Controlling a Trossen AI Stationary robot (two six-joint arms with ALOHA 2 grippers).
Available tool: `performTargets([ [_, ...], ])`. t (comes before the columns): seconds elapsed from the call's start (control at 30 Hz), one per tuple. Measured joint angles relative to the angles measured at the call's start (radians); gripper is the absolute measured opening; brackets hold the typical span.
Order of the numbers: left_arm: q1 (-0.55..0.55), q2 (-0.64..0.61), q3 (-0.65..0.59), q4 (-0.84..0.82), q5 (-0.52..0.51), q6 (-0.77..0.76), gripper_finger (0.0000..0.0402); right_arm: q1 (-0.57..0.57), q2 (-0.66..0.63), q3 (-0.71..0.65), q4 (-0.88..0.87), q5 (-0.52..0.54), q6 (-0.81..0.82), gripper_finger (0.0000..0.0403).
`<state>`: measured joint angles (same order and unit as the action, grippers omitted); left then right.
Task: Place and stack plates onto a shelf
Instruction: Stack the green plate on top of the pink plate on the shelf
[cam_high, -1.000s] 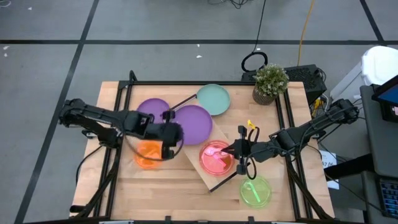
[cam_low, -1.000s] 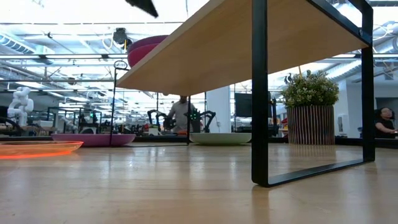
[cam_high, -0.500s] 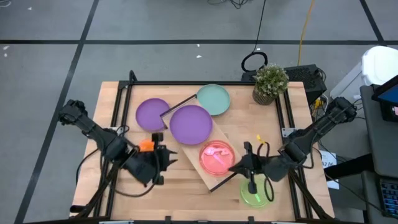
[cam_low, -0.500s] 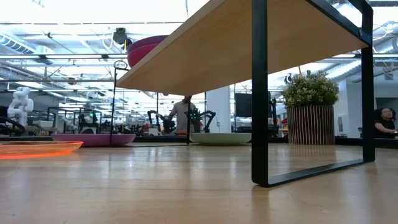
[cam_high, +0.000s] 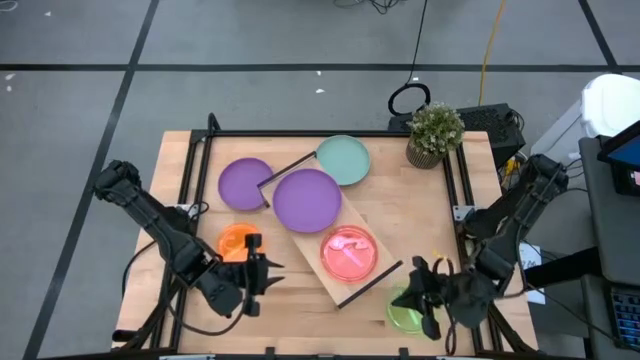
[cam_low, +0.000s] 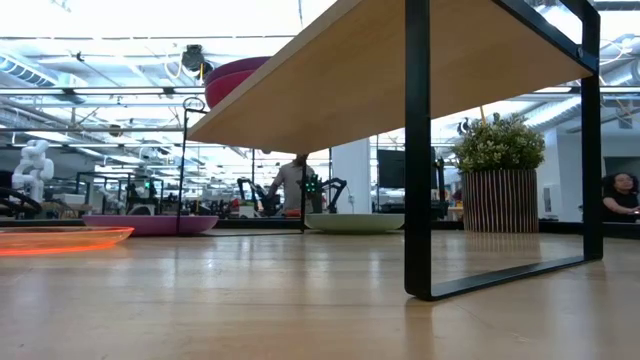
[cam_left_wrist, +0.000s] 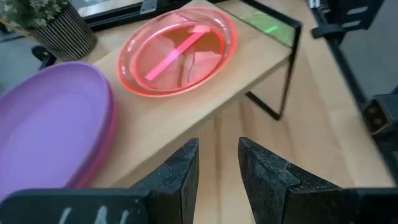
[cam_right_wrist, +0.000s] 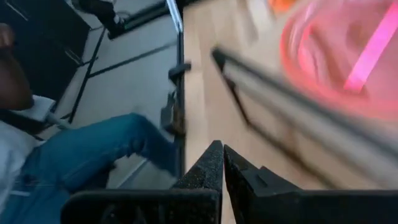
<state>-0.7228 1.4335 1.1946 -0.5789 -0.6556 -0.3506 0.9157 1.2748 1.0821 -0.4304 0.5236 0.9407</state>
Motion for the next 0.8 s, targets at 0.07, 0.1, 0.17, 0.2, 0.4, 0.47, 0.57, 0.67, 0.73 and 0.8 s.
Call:
performTargets([
  [0.07, -0.009, 0.0, 0.0, 0.0, 0.002, -0.023, 0.012, 0.035, 0.026, 0.0, -0.016, -0.025, 0.096, 0.0],
  [0.1, -0.014, 0.0, 0.0, 0.001, 0.002, -0.026, 0.012, 0.051, 0.04, 0.0, -0.016, -0.042, 0.142, 0.0],
  [0.17, -0.021, 0.0, 0.0, 0.002, 0.0, -0.026, 0.012, 0.084, 0.068, 0.0, -0.014, -0.062, 0.228, 0.0],
  [0.2, -0.025, 0.0, 0.0, 0.004, 0.0, -0.025, 0.012, 0.096, 0.082, 0.0, -0.012, -0.075, 0.264, 0.0],
  [0.4, -0.021, 0.0, 0.0, 0.008, 0.0, -0.017, 0.012, 0.131, 0.168, 0.0, -0.008, -0.185, 0.402, 0.0],
  [0.47, -0.013, 0.0, 0.0, 0.008, 0.0, -0.013, 0.012, 0.131, 0.194, 0.0, -0.008, -0.234, 0.433, 0.0],
  [0.57, -0.004, 0.0, 0.0, 0.008, 0.0, -0.01, 0.012, 0.13, 0.23, 0.0, -0.009, -0.299, 0.467, 0.0],
  [0.67, 0.0, 0.0, 0.0, 0.008, 0.0, 0.012, 0.012, 0.132, 0.251, 0.0, -0.009, -0.343, 0.491, 0.0],
  [0.73, 0.004, 0.0, 0.0, 0.008, 0.0, 0.023, 0.012, 0.137, 0.26, 0.0, -0.01, -0.345, 0.495, 0.0],
  [0.8, 0.009, 0.0, 0.0, 0.008, 0.0, 0.03, 0.012, 0.141, 0.262, 0.0, -0.018, -0.344, 0.495, 0.0],
])
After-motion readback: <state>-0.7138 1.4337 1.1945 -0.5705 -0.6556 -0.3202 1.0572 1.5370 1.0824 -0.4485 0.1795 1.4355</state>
